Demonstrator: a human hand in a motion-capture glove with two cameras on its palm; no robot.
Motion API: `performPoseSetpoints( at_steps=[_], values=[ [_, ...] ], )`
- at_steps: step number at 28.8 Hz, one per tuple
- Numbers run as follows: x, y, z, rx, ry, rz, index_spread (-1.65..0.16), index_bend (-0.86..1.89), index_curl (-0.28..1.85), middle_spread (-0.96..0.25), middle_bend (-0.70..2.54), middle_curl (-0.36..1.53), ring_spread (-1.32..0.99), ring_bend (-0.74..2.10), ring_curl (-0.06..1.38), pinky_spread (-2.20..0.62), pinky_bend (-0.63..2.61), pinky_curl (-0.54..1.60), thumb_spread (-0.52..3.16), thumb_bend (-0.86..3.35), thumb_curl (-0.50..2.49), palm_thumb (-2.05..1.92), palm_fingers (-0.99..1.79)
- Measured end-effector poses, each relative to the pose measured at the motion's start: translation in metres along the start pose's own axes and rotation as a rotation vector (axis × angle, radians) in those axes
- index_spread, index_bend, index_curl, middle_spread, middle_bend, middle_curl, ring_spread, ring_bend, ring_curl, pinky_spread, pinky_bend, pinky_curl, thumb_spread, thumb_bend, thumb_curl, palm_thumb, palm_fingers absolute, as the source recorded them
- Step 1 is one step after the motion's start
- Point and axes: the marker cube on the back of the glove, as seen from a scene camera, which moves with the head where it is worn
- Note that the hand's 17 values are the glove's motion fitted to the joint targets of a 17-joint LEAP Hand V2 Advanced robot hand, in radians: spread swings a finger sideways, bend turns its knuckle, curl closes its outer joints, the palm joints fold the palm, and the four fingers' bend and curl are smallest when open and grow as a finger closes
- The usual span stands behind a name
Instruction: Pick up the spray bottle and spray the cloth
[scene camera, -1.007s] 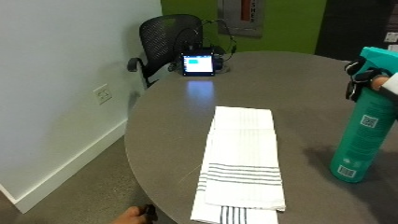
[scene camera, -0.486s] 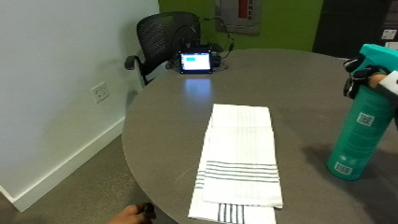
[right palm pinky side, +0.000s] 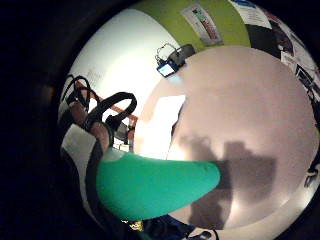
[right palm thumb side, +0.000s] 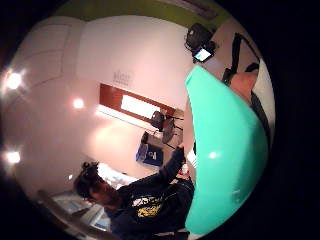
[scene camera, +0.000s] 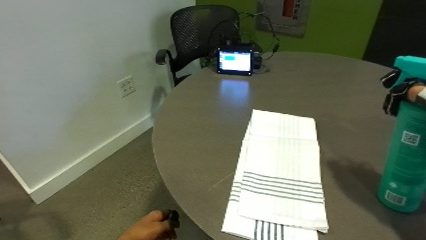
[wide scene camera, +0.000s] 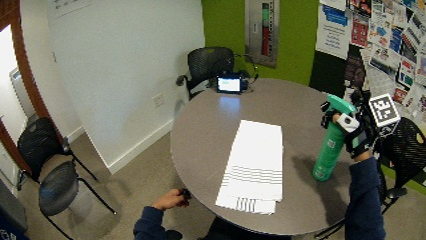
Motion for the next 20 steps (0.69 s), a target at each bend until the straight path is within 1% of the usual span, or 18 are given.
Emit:
performPoseSetpoints(
  at_steps=[4, 9, 15, 20],
  values=[
    [0.003, -0.003, 0.009, -0.059, 0.039, 0.079, -0.28, 0.15, 0.35, -0.14, 0.60, 0.49, -0.22, 0.58, 0.45, -0.27, 0.46, 0.39, 0.42, -0.03, 0.77, 1.03, 1.29],
    [-0.002, -0.014, 0.026, -0.177, 0.099, 0.227, -0.27, 0.15, 0.36, -0.14, 0.60, 0.49, -0.23, 0.59, 0.46, -0.27, 0.46, 0.39, 0.41, -0.02, 0.78, 1.03, 1.29],
    [-0.007, -0.031, 0.049, -0.269, 0.330, 0.373, -0.26, 0.15, 0.37, -0.14, 0.60, 0.49, -0.22, 0.59, 0.46, -0.27, 0.46, 0.39, 0.40, -0.02, 0.79, 1.04, 1.29],
    [0.011, -0.041, 0.060, -0.310, 0.527, 0.466, -0.26, 0.15, 0.37, -0.14, 0.60, 0.49, -0.22, 0.60, 0.46, -0.27, 0.46, 0.39, 0.39, -0.02, 0.79, 1.04, 1.29]
  ],
)
